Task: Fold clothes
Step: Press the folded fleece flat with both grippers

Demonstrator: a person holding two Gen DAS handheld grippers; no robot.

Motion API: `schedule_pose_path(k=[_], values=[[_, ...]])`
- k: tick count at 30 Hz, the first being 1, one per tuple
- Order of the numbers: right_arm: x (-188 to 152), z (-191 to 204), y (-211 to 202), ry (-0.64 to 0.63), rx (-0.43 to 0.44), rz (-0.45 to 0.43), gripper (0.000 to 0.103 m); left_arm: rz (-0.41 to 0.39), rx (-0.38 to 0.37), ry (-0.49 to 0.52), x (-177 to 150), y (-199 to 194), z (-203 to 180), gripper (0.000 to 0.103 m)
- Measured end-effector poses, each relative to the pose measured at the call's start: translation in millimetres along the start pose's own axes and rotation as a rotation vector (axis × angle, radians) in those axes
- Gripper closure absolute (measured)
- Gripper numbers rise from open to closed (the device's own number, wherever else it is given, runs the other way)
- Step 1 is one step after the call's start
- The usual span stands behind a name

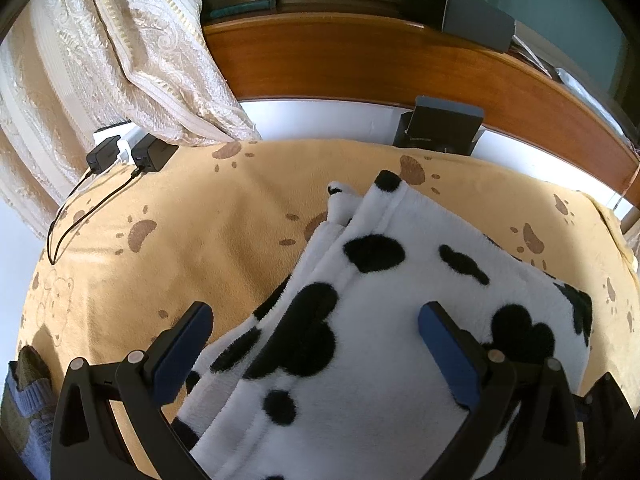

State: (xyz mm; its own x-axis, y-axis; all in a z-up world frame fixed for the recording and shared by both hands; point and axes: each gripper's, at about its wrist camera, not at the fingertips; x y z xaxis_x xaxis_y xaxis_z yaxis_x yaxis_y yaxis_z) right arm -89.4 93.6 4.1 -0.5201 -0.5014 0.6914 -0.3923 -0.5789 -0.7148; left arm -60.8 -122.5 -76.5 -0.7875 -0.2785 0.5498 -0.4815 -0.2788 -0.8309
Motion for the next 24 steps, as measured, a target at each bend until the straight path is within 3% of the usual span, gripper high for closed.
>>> schedule_pose_path(k=[24], values=[[3.8,-14.8,12.8,0.002,0.006,-0.035,0.001,0.008,0.02,0.02,-2.0,11.9,-7.5,0.0]])
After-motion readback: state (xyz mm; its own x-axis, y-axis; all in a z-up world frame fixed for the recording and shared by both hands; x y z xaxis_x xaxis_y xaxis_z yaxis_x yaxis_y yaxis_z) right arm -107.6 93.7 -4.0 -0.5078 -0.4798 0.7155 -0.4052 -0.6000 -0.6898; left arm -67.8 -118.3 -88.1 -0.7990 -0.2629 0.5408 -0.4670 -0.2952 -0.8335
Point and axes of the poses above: each gripper's, at about its wrist camera, not at the fingertips, and y roughly the way its jaws point, z to its left, x to its top, and after that the axes turned 5 degrees about x, right-handed
